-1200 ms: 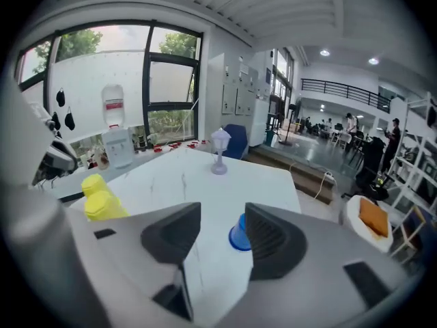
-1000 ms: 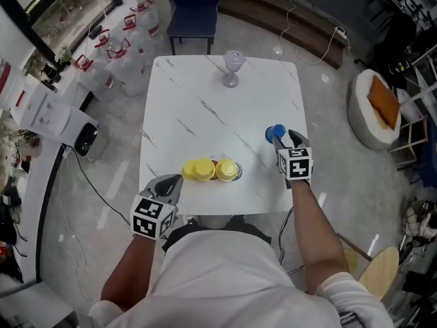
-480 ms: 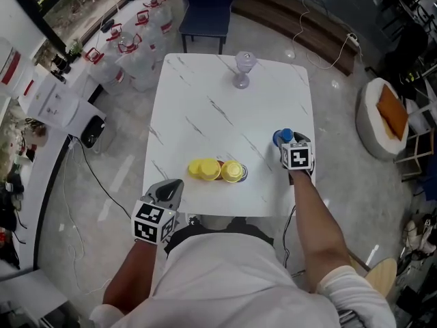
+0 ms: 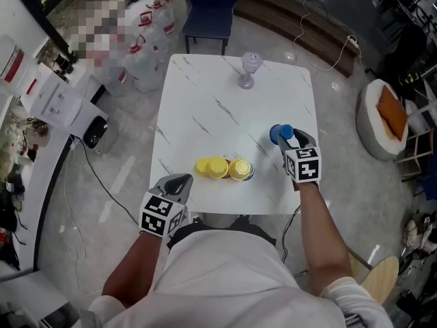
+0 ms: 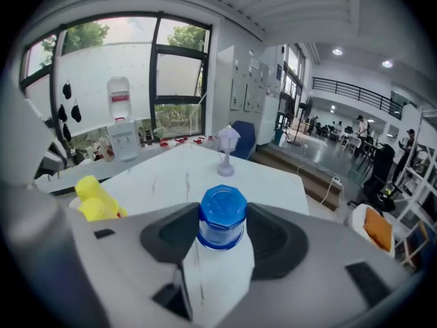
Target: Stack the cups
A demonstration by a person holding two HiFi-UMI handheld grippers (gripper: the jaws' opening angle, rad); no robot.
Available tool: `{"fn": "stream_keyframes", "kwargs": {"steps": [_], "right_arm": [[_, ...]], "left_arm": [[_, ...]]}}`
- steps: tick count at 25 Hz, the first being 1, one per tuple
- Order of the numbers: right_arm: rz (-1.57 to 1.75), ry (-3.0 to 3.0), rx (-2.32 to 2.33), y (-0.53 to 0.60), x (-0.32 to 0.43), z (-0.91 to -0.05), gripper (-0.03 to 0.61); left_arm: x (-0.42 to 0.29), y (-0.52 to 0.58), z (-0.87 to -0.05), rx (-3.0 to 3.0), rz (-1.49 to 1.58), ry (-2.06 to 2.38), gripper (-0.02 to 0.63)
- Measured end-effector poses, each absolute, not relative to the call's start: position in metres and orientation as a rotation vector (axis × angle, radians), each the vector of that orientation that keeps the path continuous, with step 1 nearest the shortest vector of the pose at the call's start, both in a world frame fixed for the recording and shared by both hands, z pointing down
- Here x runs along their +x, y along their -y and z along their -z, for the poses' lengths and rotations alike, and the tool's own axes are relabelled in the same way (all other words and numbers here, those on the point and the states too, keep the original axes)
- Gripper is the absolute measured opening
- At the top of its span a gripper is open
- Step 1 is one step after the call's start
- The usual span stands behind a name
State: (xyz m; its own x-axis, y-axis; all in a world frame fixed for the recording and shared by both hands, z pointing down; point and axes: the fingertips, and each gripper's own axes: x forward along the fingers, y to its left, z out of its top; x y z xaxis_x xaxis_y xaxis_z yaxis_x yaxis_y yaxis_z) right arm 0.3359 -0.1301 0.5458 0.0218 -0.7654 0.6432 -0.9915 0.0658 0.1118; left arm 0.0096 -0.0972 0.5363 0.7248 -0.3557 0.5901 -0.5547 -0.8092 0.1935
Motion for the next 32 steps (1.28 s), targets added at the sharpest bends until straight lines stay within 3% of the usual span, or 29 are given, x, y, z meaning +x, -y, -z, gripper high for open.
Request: {"fn": "stream_keyframes", "kwargs": {"steps": [8, 17, 32], "right_arm": [[-0.376, 1.986, 1.580, 0.105, 0.234, -0.459, 0.221], [-0.355, 2.040, 1.360, 0.079, 0.156, -0.462, 0.221], [-0.389, 2.032, 1.252, 0.087, 0.124, -0.483, 0.222]], "left_arm": [[0.021, 0.100, -0.528, 2.651, -0.761, 0.601, 0.009], [0.020, 0.093, -0.526, 2.677, -0.749, 0.546, 0.009], [0.017, 0.086, -0.524, 2.668, -0.743, 0.537, 0.009]]}}
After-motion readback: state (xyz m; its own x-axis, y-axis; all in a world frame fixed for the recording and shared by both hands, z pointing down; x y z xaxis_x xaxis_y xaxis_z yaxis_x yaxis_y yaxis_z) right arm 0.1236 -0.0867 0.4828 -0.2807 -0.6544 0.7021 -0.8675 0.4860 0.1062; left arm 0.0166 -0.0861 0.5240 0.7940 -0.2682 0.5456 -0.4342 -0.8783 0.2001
